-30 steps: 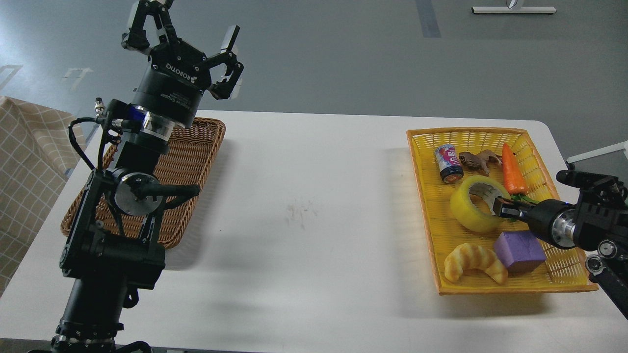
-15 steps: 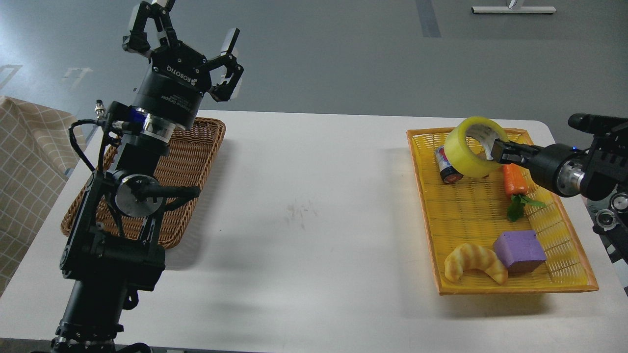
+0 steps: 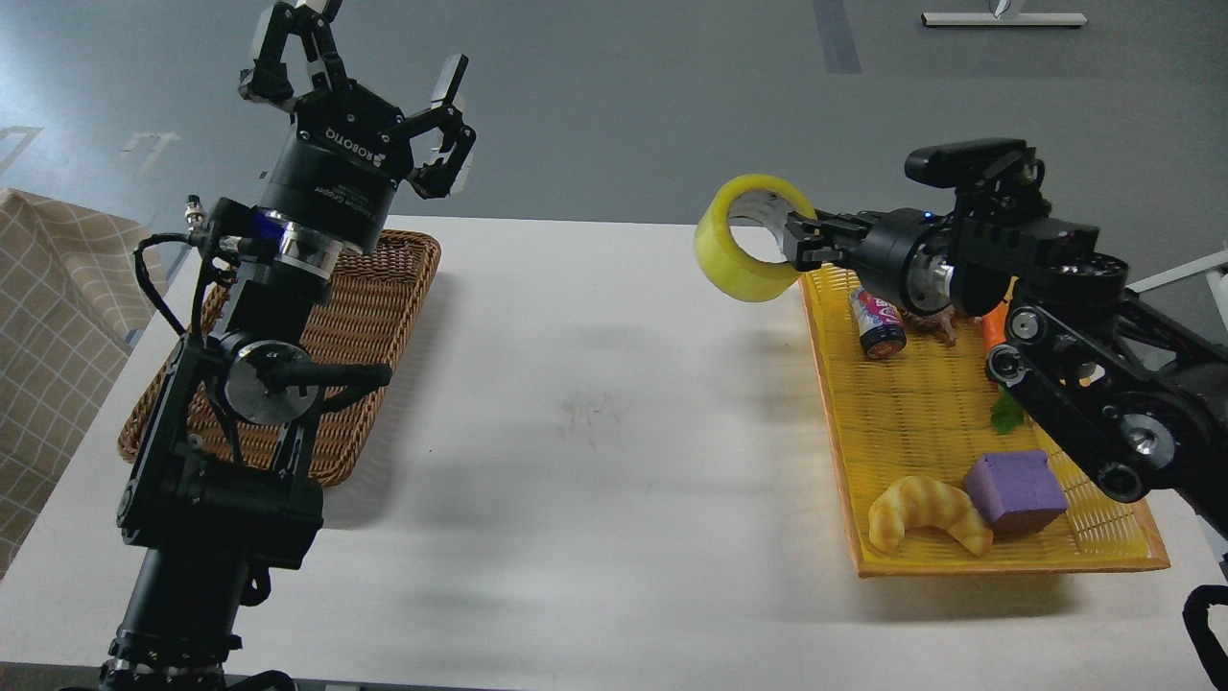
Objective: Place and transfer tape with both arms
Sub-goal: 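Lift the tape out of the tray and lower it onto the table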
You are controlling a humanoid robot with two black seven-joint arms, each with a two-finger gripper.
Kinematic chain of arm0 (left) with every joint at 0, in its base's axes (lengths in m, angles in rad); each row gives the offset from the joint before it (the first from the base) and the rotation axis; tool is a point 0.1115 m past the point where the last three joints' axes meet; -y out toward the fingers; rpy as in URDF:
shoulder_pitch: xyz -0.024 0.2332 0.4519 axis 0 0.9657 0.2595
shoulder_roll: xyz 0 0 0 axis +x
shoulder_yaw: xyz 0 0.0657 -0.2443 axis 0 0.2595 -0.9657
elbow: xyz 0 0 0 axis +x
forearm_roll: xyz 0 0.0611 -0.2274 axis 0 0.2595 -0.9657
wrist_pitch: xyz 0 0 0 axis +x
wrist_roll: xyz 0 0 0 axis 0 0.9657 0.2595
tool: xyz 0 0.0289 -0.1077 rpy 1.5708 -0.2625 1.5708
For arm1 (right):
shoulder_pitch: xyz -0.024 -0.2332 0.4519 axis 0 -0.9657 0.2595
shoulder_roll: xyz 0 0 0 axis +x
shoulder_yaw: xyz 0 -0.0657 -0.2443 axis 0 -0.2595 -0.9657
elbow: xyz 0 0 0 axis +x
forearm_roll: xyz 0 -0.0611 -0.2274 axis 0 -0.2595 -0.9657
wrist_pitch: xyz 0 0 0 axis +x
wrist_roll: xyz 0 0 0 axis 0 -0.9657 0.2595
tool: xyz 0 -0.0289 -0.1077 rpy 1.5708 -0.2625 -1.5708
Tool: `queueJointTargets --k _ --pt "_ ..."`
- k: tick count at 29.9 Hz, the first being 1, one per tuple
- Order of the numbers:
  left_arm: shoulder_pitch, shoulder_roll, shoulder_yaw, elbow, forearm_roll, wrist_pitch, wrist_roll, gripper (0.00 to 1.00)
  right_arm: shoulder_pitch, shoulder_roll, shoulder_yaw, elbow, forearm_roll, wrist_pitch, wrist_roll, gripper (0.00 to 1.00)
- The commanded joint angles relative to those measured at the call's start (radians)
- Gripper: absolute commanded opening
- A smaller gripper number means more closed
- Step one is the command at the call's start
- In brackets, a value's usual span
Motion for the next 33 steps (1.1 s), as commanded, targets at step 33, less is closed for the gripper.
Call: queueJointTargets --k 33 --pt "0.028 0.000 -0.027 -0.012 0.000 -0.004 -0.002 0.98 -0.085 0.273 -0.114 -0.157 -0.060 0.000 -0.001 0.12"
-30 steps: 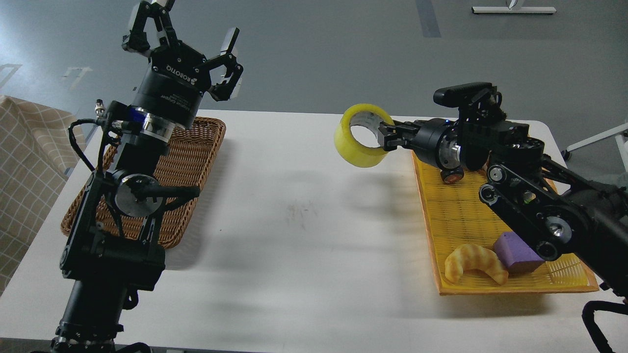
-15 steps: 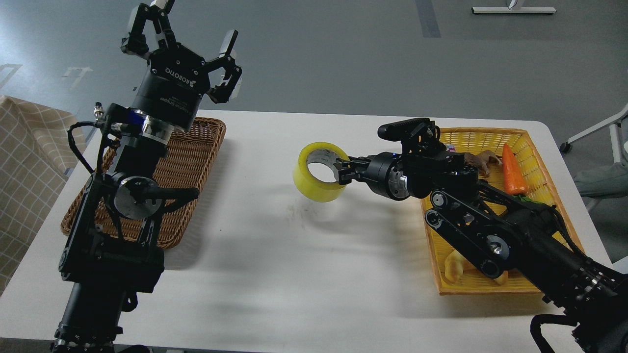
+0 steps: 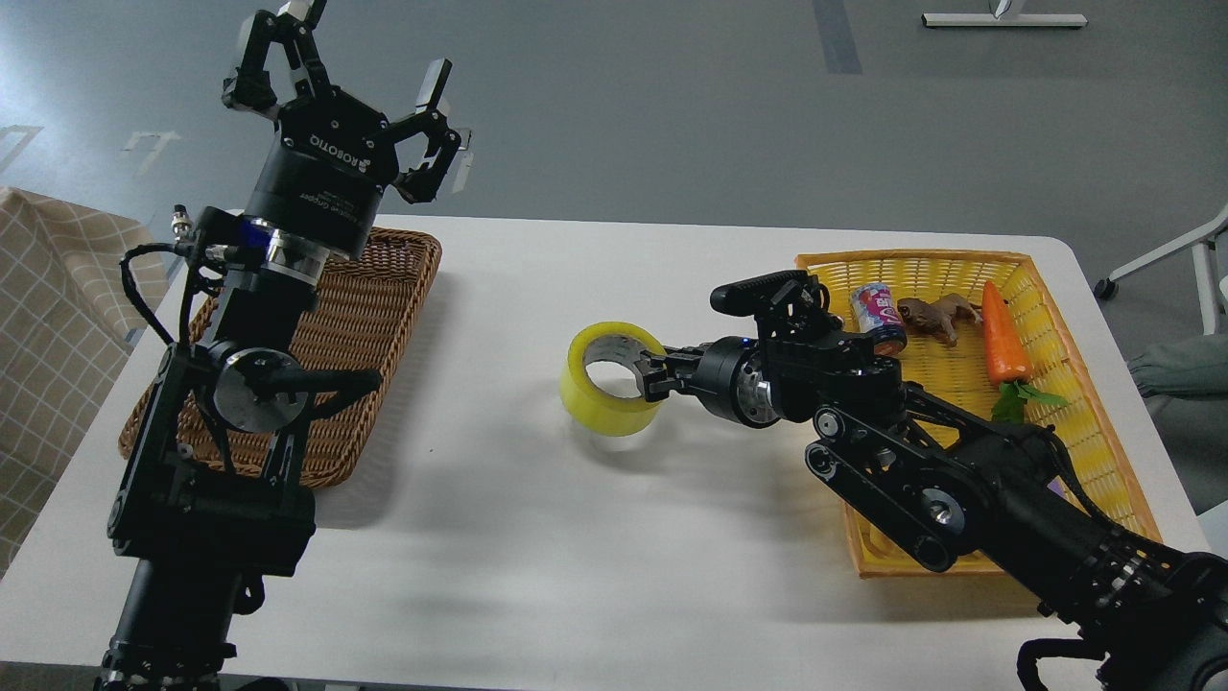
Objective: Place and transfer tape with both arms
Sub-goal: 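Lift the tape out of the tray and lower it onto the table, then open the right gripper and withdraw the right arm upward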
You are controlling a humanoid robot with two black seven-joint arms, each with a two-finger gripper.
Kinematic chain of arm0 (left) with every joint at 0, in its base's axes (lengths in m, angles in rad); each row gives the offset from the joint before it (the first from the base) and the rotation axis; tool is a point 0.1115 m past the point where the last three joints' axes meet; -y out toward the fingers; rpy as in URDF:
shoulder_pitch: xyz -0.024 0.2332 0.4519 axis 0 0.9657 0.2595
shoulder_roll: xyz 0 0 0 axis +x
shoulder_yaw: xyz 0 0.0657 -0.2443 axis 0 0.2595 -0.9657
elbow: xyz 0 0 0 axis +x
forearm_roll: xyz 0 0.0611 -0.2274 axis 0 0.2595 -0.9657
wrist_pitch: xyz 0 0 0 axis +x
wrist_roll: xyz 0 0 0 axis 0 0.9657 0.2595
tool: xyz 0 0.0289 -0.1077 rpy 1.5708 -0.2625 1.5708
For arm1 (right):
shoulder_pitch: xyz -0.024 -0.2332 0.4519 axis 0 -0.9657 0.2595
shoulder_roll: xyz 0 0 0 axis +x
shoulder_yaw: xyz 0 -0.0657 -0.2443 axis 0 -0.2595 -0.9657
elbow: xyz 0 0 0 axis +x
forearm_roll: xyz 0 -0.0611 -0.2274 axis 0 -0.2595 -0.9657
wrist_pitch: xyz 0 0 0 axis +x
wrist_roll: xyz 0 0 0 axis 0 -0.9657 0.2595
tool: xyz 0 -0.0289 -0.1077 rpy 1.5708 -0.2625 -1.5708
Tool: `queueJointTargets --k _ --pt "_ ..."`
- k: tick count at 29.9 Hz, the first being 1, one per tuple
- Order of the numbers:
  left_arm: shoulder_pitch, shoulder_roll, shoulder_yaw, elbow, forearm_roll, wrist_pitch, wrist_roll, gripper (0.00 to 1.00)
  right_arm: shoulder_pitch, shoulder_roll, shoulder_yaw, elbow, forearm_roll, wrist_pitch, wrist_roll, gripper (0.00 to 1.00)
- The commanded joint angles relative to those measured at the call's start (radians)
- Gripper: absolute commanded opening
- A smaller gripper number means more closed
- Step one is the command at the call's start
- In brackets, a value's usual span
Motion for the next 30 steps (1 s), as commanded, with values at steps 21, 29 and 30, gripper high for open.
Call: queueJointTargets --k 21,29,30 --pt "0.011 0.000 -0.040 0.000 0.000 0.006 -0.001 0.98 -0.054 0.019 0.001 0.000 0.000 0.000 0.000 0.29" --pt "0.013 0.000 -0.045 0.000 0.000 0.006 -0.001 0.98 -0.053 0.019 0.009 -0.002 0.002 0.000 0.000 0.44" --pt "0.013 0.000 -0.045 0.000 0.000 0.006 -0.001 0.98 -0.051 0.019 0.012 0.000 0.003 0.000 0.000 0.56"
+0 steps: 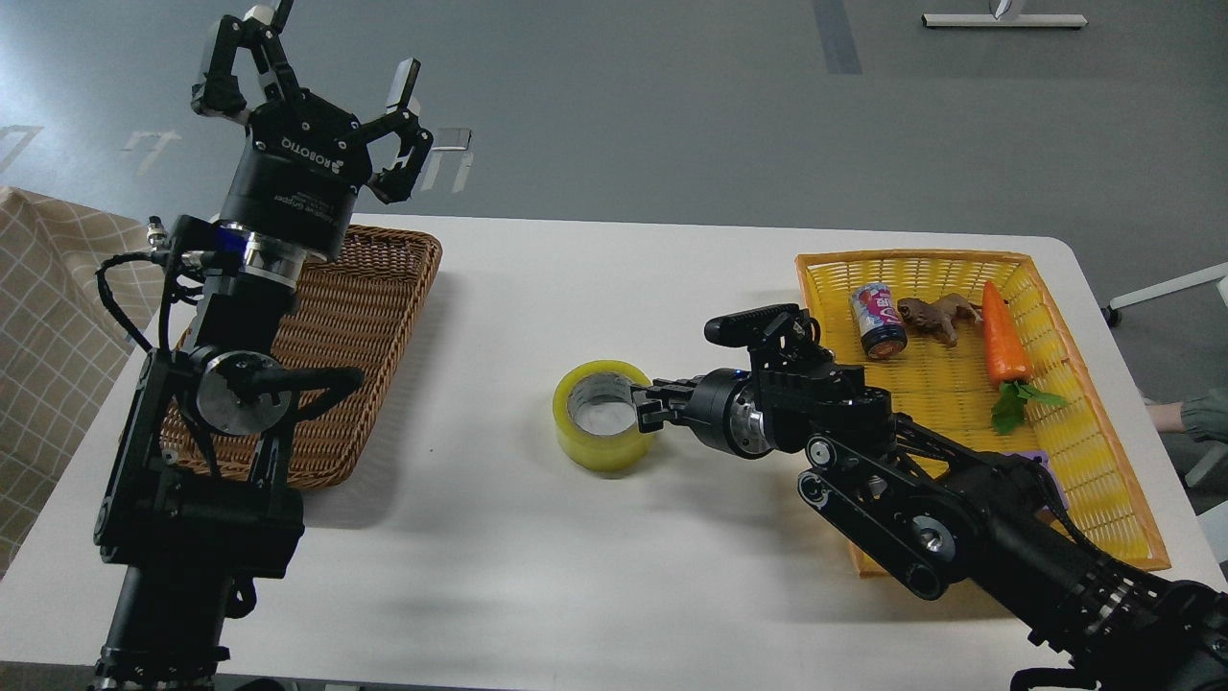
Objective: Place and transfer tape with both arms
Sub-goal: 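Open the right gripper and withdraw the right arm upward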
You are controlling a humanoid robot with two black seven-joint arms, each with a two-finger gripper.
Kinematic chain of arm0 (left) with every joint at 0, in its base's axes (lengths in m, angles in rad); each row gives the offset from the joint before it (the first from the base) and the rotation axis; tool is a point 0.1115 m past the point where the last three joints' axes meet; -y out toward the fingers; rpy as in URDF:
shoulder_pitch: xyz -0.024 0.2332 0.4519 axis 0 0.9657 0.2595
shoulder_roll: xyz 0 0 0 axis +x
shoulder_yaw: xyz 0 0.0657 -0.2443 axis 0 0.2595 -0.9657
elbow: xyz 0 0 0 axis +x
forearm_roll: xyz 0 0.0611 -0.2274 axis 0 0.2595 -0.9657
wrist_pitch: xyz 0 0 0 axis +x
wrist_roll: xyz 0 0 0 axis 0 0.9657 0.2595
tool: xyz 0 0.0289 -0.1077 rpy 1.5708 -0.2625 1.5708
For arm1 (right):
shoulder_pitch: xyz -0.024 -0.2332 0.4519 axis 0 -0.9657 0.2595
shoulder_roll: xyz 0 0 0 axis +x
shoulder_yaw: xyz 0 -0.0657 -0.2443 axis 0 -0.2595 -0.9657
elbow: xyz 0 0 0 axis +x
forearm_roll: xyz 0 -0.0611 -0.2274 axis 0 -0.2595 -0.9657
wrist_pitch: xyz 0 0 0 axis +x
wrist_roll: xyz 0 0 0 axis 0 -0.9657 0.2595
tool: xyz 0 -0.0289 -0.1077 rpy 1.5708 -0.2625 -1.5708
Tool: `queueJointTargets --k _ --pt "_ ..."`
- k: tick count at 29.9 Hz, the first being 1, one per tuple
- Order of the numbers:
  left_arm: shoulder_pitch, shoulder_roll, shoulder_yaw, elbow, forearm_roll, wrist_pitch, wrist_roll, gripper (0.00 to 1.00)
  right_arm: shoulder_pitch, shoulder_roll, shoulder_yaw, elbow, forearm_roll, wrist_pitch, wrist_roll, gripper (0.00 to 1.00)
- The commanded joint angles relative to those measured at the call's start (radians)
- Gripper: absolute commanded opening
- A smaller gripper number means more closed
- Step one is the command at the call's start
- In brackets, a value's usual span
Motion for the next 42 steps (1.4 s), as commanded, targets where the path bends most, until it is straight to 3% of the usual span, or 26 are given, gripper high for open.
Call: queueJointTargets --k 1,2,6,7,8,9,14,23,31,35,42 --pt "0.001 0.000 0.000 0.000 0.000 0.000 0.000 0.98 0.003 0.000 0.008 0.001 0.002 0.000 -0.002 0.62" --pt "0.001 0.000 0.000 0.000 0.000 0.000 0.000 0.98 0.004 0.000 0.011 0.001 0.002 0.000 0.000 0.68" --pt "0.001 0.000 0.000 0.000 -0.001 0.002 0.000 0.98 0.011 0.000 0.021 0.009 0.007 -0.054 0.000 0.70" --pt "0.000 0.000 -0.002 0.000 -0.001 0.003 0.000 0.98 0.012 0.000 0.023 0.011 0.007 -0.105 0.002 0.77" --pt "0.001 0.000 -0.006 0.000 -0.003 0.006 -0.001 0.98 0.014 0.000 0.025 0.011 0.007 -0.158 0.002 0.92" --pt "0.000 0.000 -0.008 0.000 -0.003 0.008 -0.001 0.98 0.015 0.000 0.025 0.012 0.008 -0.185 0.003 0.95" --pt "0.000 0.000 -0.006 0.000 -0.001 0.031 0.005 0.98 0.012 -0.031 0.104 0.035 0.016 -0.303 0.002 1.00" --pt "-0.003 0.075 0.003 0.003 -0.004 0.069 0.009 0.98 -0.002 -0.166 0.186 0.258 0.044 -0.308 0.006 1.00" --pt "0.018 0.169 0.015 -0.024 -0.003 0.055 0.020 0.98 -0.040 -0.170 0.460 0.360 0.753 -0.302 0.011 1.00" --pt "0.017 0.179 0.027 -0.027 -0.003 0.055 0.031 0.98 -0.043 -0.158 0.543 0.391 0.828 -0.300 0.023 1.00" --pt "-0.002 0.158 0.030 -0.035 0.005 0.058 0.015 0.98 -0.068 -0.086 0.693 0.452 1.037 -0.254 0.147 1.00"
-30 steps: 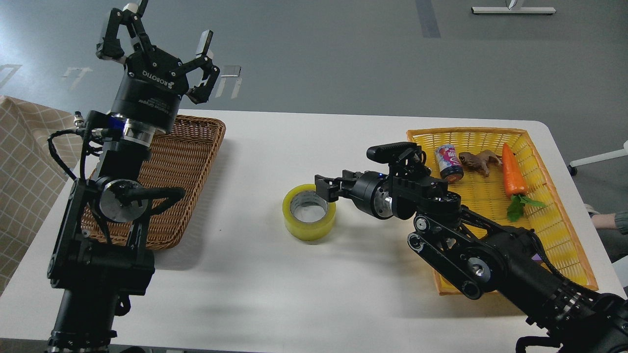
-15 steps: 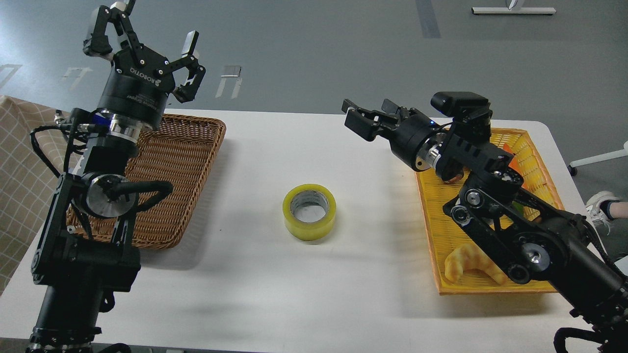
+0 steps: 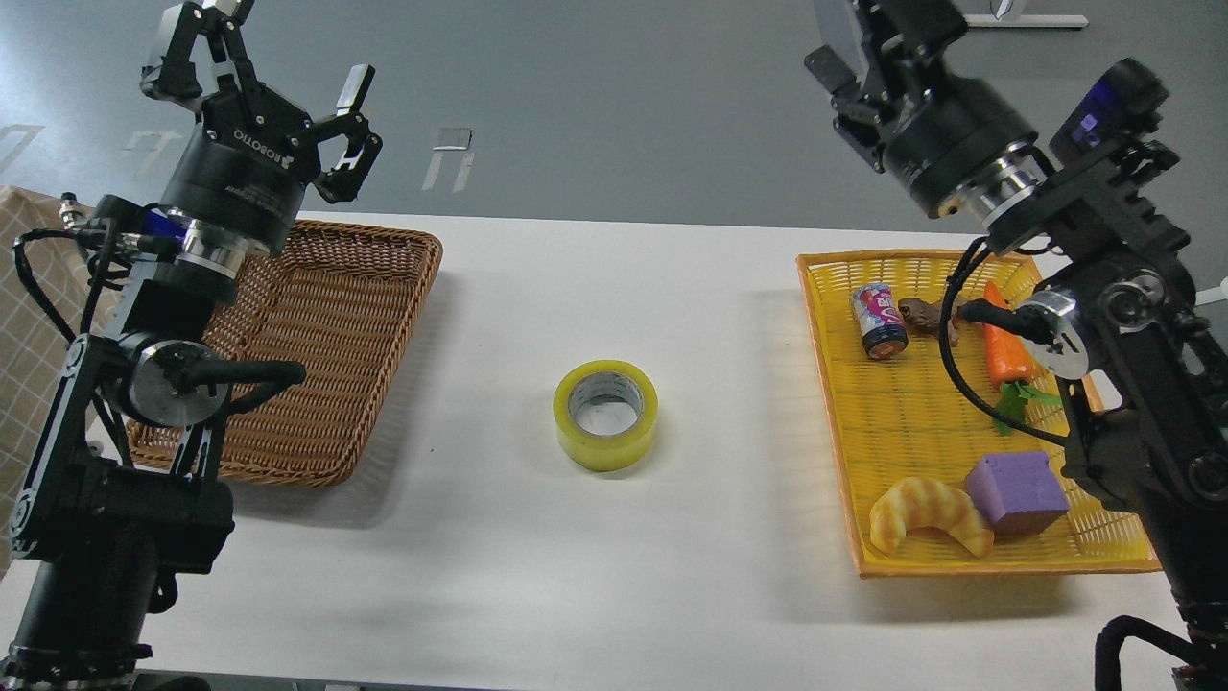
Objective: Place and transfer tape with both arms
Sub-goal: 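Open the right gripper and withdraw the right arm upward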
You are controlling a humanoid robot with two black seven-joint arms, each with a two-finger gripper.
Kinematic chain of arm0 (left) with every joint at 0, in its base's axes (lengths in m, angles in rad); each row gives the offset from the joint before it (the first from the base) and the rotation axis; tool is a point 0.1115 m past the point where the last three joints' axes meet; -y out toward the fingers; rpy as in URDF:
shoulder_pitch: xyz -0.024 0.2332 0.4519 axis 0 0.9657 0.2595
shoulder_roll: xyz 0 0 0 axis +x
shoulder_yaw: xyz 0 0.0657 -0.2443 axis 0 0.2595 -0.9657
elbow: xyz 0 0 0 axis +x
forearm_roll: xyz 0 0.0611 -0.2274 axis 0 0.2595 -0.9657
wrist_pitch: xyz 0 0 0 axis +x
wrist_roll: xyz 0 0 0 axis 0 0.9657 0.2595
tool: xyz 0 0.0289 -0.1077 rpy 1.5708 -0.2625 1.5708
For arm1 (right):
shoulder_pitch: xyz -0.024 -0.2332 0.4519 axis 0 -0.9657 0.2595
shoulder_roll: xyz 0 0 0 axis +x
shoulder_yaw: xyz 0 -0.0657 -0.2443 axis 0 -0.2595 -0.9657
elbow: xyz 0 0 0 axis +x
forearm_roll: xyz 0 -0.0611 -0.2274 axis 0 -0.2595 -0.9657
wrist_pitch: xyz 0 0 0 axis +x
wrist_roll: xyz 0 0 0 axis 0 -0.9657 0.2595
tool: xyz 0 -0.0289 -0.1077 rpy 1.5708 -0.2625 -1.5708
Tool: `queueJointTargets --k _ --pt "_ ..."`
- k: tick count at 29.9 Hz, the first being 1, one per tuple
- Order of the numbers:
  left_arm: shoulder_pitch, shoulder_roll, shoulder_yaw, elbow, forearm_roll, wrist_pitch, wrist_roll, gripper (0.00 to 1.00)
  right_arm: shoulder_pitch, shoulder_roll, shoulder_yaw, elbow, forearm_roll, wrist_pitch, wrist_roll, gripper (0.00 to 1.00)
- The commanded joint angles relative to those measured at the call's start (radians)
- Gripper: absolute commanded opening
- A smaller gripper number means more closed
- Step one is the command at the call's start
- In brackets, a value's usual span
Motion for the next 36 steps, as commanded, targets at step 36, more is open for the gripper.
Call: queueJointTargets --k 36 --pt "-0.002 -0.042 0.103 0.025 0.021 -0.093 -0.059 0.98 -0.017 0.093 0.176 0.057 0.162 0.034 0.078 1.00"
